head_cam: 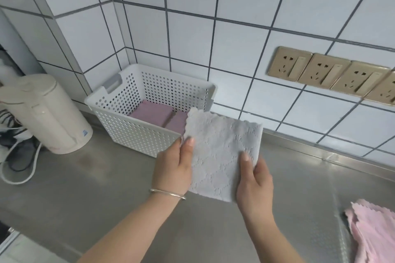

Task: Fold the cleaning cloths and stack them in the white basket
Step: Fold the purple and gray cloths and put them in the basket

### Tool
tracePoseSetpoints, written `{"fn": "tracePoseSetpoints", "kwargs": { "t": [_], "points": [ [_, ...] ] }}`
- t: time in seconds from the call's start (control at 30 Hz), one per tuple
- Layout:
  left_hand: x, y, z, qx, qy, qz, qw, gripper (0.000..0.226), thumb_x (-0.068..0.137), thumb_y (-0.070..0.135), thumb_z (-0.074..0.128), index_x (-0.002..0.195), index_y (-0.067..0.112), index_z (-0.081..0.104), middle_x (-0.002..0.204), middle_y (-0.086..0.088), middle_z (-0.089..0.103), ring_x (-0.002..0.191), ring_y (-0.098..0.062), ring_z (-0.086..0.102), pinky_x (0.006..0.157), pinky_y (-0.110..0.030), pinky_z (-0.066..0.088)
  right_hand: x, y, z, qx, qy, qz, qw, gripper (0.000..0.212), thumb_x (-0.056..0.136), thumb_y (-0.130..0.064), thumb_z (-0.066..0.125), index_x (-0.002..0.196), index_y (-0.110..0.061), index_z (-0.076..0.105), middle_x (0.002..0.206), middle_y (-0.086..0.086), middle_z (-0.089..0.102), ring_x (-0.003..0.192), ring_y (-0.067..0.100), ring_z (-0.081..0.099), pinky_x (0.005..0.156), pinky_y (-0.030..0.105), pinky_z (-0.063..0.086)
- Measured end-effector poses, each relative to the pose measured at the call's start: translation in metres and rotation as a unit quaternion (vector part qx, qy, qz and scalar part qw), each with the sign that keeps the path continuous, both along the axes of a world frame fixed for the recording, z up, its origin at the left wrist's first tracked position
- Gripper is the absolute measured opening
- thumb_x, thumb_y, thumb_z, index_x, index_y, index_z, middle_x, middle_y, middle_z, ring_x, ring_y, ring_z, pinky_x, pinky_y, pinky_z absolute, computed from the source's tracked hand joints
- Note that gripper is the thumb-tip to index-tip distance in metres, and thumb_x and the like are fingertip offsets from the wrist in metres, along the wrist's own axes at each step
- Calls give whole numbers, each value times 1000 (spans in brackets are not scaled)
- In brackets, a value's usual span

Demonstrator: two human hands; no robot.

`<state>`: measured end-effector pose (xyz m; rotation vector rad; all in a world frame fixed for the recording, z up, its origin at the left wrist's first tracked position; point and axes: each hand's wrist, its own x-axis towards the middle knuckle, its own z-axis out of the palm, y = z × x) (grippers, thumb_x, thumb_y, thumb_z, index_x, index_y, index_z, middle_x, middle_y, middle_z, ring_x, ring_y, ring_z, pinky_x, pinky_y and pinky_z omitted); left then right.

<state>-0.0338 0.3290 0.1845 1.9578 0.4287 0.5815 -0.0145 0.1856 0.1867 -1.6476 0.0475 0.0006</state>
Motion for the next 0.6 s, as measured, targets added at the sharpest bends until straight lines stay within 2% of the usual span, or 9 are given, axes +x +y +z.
{"fn": "tracePoseSetpoints", "kwargs": {
  "t": [0.07, 0.17, 0.2, 0.27, 0.33, 0.43, 0.5, 0.6],
  "points": [
    [15, 21, 15, 53, -48, 23, 997, 36, 88, 39, 35, 58, 21, 40, 45, 1, 45, 48, -15, 42, 52, -28, 19, 14, 27, 14, -5, -56, -16, 998, 20, 96, -28, 44, 84, -19, 56, 72, -11, 64, 65, -3, 55, 58, 11, 43],
    [44, 67, 26, 105, -86, 40, 990, 40, 92, 37, 33, 78, 8, 56, 63, -14, 57, 66, -32, 55, 56, -33, 32, 38, 75, 28, -3, -105, -27, 994, 19, 97, -25, 42, 85, -14, 53, 70, -11, 60, 62, -4, 52, 57, 9, 40],
    [53, 84, 29, 124, -88, 37, 988, 42, 94, 37, 33, 85, 4, 58, 64, -12, 56, 67, -35, 55, 57, -34, 35, 48, 90, 30, -5, -111, -29, 993, 21, 98, -24, 42, 85, -11, 52, 70, -11, 58, 61, -3, 51, 56, 9, 40],
    [78, 124, 35, 154, -81, 17, 985, 41, 98, 35, 33, 92, 4, 58, 60, -1, 48, 61, -30, 52, 54, -32, 33, 74, 126, 35, -29, -120, -30, 992, 23, 98, -25, 42, 86, -8, 51, 71, -8, 56, 60, -2, 48, 55, 7, 38],
    [108, 165, 39, 185, -66, 4, 980, 33, 98, 34, 34, 92, 8, 54, 56, 4, 42, 56, -25, 47, 51, -31, 29, 103, 161, 38, -61, -114, -16, 991, 21, 98, -29, 40, 87, -16, 51, 76, -9, 57, 67, 2, 51, 56, 9, 38],
    [147, 212, 33, 222, -48, 13, 974, 33, 98, 34, 31, 99, 9, 51, 68, -5, 54, 67, -31, 54, 54, -35, 36, 150, 200, 28, -157, -21, 41, 987, 20, 99, -29, 37, 84, -19, 46, 77, -10, 50, 77, 14, 50, 63, 28, 33],
    [169, 239, 21, 257, -18, 7, 966, 37, 99, 34, 27, 107, 8, 53, 86, -10, 62, 78, -33, 57, 62, -40, 44, 181, 221, 12, -225, 54, 102, 968, 17, 99, -24, 37, 88, -13, 45, 81, -3, 48, 83, 20, 47, 69, 28, 34],
    [194, 266, -2, 318, 146, -13, 937, 33, 101, 28, 27, 105, 9, 53, 90, -10, 61, 80, -31, 56, 61, -33, 38, 214, 239, -16, -264, 142, 151, 942, 20, 96, -17, 39, 106, -7, 53, 94, 6, 52, 87, 22, 49, 76, 33, 43]
  ]
}}
